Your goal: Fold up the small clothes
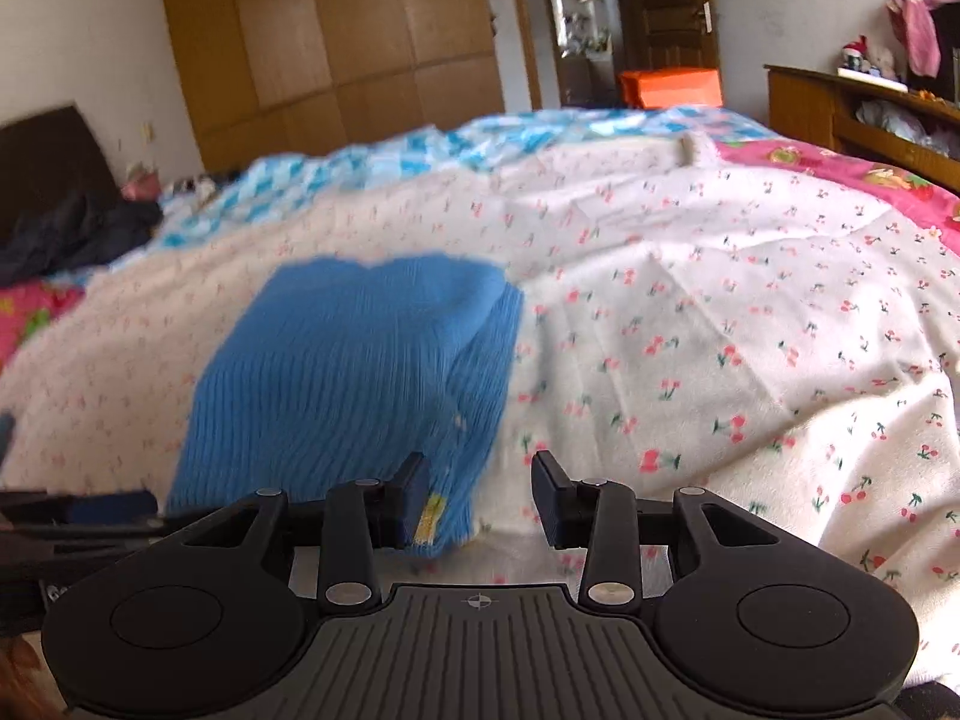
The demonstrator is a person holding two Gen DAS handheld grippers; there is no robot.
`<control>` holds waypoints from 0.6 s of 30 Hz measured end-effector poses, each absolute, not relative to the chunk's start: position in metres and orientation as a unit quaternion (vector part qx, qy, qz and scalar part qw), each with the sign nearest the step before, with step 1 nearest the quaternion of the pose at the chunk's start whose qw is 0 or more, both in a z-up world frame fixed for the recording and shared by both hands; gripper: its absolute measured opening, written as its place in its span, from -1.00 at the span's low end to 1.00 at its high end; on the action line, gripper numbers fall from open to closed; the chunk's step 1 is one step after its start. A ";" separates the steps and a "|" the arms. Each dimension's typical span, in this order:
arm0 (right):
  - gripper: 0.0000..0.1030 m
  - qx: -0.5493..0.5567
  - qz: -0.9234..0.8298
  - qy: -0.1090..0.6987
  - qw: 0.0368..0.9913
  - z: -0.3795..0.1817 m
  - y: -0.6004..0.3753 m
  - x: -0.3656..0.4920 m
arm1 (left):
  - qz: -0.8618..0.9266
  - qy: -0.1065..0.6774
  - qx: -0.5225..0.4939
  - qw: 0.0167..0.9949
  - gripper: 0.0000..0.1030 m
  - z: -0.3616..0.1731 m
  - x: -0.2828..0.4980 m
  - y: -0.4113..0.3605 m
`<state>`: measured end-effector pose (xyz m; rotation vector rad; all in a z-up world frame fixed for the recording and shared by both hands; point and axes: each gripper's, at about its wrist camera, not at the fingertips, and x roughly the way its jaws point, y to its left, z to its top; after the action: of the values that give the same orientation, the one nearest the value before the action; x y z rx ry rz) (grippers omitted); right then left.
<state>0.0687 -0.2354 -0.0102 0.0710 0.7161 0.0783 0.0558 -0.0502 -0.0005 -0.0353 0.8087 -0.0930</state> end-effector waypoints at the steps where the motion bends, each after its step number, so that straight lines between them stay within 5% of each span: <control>1: -0.27 0.035 0.033 0.360 0.932 -0.015 -0.236 0.071 | -0.043 0.402 -0.020 0.914 0.13 -0.004 0.056 -0.048; 18: -0.27 0.023 0.059 0.353 0.934 -0.007 -0.217 0.040 | -0.046 0.403 -0.037 0.913 0.15 -0.006 0.038 -0.041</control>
<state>0.0402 -0.2173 -0.0074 0.0465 0.7211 0.1217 0.0384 -0.0406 -0.0059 -0.0758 0.8305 -0.0944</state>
